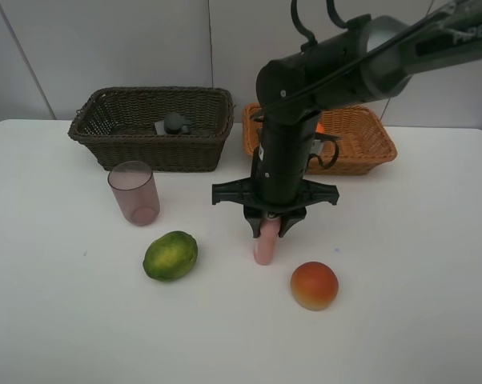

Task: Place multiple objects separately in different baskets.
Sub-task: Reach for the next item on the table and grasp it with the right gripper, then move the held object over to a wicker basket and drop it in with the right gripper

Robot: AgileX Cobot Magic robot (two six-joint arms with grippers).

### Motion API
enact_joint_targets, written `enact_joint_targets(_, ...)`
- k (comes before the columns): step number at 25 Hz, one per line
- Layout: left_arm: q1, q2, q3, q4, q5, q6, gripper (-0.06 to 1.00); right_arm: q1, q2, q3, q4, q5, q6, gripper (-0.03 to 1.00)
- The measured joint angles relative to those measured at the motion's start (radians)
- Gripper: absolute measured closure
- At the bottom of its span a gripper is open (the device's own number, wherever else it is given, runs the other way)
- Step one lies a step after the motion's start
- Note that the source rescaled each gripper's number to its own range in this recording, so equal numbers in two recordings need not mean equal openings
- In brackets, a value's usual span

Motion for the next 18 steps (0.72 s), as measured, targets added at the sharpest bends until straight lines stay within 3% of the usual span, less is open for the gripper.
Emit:
enact_joint_targets(9, 0.000, 0.000, 0.000, 0.000, 0.000, 0.000, -0.06, 0.000, 0.000, -0.013, 0.000, 0.028, -0.034, 0.97)
enact_joint_targets(13, 0.000, 0.000, 0.000, 0.000, 0.000, 0.000, -0.06, 0.000, -0.021, -0.117, 0.005, 0.115, -0.221, 0.97)
enact_joint_targets(18, 0.000, 0.000, 0.000, 0.000, 0.000, 0.000, -0.06, -0.001, -0.020, -0.373, 0.002, 0.252, -0.399, 0.97)
